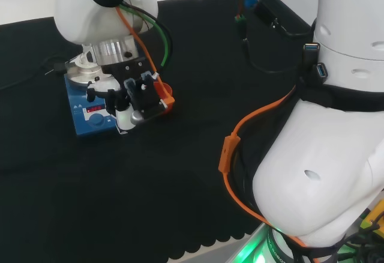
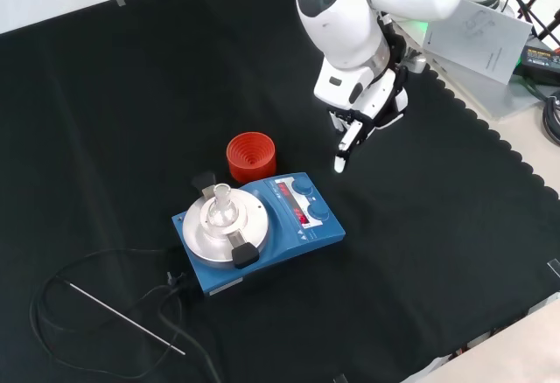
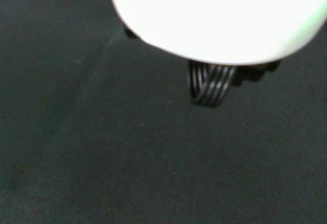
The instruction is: Turn on the heater.
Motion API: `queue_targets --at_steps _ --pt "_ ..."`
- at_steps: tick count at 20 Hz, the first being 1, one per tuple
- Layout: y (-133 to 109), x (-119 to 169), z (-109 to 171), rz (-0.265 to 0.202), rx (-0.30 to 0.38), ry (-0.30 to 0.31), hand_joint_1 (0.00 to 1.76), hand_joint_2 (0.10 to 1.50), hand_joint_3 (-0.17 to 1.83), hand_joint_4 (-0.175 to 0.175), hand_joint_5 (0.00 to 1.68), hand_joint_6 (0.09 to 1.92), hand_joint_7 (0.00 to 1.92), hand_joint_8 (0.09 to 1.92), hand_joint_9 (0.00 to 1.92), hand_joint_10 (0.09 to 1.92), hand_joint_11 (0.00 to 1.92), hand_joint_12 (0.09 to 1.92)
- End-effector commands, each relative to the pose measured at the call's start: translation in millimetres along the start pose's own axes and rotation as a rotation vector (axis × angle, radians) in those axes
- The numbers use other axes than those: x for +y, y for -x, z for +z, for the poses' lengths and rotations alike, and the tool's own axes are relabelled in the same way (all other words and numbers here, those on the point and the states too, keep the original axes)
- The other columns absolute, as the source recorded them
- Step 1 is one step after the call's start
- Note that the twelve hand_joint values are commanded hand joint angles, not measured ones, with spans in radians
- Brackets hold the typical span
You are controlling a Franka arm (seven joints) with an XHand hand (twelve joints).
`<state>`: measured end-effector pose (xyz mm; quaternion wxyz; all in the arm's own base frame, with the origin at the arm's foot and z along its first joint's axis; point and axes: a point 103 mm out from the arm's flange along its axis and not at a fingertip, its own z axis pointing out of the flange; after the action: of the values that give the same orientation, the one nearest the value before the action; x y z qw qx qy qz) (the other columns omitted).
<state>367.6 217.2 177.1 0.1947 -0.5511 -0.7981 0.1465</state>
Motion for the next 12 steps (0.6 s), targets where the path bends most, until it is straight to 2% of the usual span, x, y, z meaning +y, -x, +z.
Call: queue_targets --at_steps 1,7,12 --pt "4 -3 3 0.032 0.019 0.033 1.48 0.26 1.68 -0.035 0.01 0.52 1.25 1.53 1.51 1.31 1.28 1.26" --pt "9 8 2 0.041 0.024 0.045 1.48 0.26 1.69 -0.035 0.01 0.51 1.25 1.53 1.52 1.31 1.28 1.27" --pt "6 22 1 0.016 0.013 0.028 1.48 0.26 1.69 -0.036 0.01 0.51 1.25 1.54 1.52 1.31 1.28 1.27"
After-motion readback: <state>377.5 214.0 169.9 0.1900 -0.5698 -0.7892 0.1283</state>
